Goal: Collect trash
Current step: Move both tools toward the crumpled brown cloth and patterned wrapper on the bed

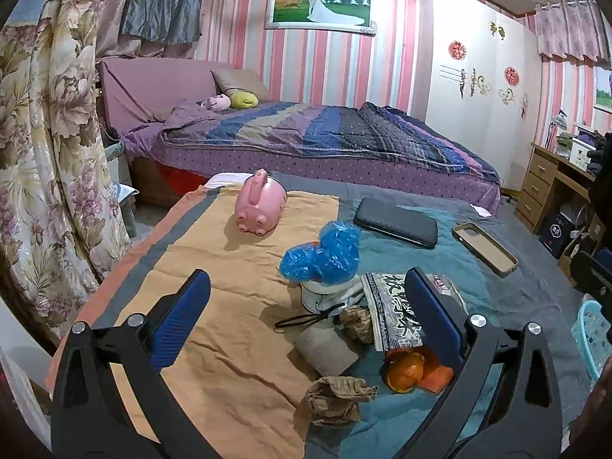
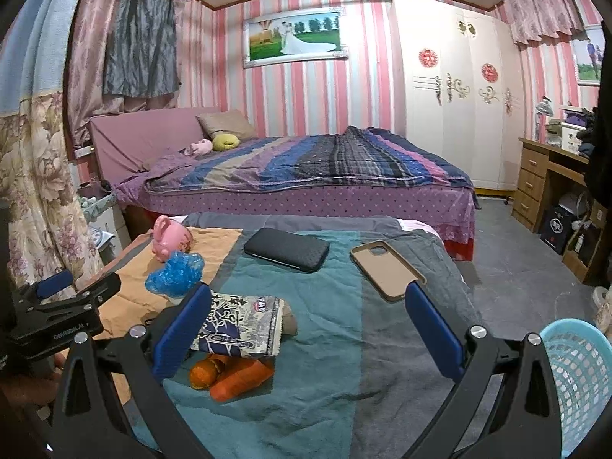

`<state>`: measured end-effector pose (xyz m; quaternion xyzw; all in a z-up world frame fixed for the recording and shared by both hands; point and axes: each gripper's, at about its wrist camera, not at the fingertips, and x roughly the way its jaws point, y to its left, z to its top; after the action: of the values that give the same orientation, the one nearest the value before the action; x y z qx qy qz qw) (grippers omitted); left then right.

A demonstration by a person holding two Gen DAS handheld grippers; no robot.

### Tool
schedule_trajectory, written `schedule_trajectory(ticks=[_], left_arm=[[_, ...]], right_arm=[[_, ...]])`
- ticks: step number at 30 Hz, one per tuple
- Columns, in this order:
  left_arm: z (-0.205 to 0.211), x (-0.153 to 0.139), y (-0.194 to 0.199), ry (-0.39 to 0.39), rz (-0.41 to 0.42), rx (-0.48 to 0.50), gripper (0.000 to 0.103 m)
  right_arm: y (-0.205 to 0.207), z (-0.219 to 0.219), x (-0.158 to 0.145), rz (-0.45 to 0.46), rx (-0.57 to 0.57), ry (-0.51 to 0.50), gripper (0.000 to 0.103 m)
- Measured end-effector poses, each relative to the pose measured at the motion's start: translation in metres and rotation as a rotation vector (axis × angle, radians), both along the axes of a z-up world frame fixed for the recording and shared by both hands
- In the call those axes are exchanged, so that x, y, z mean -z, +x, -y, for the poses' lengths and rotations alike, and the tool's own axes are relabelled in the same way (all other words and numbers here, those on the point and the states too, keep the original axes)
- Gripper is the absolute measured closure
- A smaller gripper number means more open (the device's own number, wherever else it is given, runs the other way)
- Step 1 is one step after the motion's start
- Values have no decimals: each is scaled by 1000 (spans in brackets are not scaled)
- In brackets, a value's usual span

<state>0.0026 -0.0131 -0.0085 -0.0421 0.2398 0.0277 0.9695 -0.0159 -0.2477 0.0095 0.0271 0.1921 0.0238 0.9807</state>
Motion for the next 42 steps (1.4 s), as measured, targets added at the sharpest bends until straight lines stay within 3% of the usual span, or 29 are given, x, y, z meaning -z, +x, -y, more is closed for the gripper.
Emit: schedule_trajectory(ticks=[42], left_arm=[[-1, 3, 1, 17, -18, -3, 5]], right_arm=[[-1, -8, 0, -3, -26, -9, 4]])
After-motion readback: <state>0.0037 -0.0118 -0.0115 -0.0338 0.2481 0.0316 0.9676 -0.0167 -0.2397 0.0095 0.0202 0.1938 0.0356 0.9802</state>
